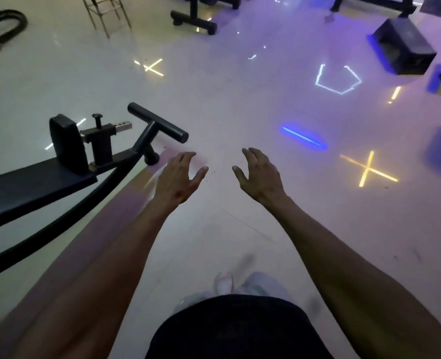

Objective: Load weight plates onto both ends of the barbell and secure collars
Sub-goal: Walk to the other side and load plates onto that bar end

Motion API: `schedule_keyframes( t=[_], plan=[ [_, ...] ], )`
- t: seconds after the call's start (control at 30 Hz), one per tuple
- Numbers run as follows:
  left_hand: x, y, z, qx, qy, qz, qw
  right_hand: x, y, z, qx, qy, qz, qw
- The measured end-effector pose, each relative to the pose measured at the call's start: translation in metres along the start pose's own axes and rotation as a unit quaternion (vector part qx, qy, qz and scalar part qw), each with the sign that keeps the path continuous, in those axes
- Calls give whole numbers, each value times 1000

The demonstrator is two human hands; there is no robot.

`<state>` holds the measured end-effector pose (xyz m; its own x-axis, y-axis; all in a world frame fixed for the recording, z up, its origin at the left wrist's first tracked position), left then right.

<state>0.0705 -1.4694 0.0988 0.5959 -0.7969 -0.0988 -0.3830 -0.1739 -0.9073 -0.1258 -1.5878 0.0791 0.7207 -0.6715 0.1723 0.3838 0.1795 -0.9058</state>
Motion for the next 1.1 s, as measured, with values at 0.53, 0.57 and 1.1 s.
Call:
schedule_keyframes(
  t=[0.53, 0.57, 1.1],
  plan=[
    [446, -12, -61, -33, -31, 12, 999, 443, 24, -156, 22, -56, 37, 998],
    [476, -16, -64, -34, -36, 13, 999, 473, 23, -164, 18, -62, 44, 997],
    [892, -70, -14, -85, -121, -59, 987, 932, 99, -201, 16, -155, 96, 983]
  ],
)
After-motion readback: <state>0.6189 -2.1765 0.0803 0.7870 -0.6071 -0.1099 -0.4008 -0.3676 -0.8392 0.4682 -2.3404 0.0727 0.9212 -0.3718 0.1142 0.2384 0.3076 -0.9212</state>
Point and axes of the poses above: each hand's wrist, its own x-axis towards the middle knuckle, its own y-axis out of the palm, z = x × y, the point moved 5 cm from there along x, towards the middle knuckle, and after that the axes turned 14 degrees about -y, right-handed, at the moved point
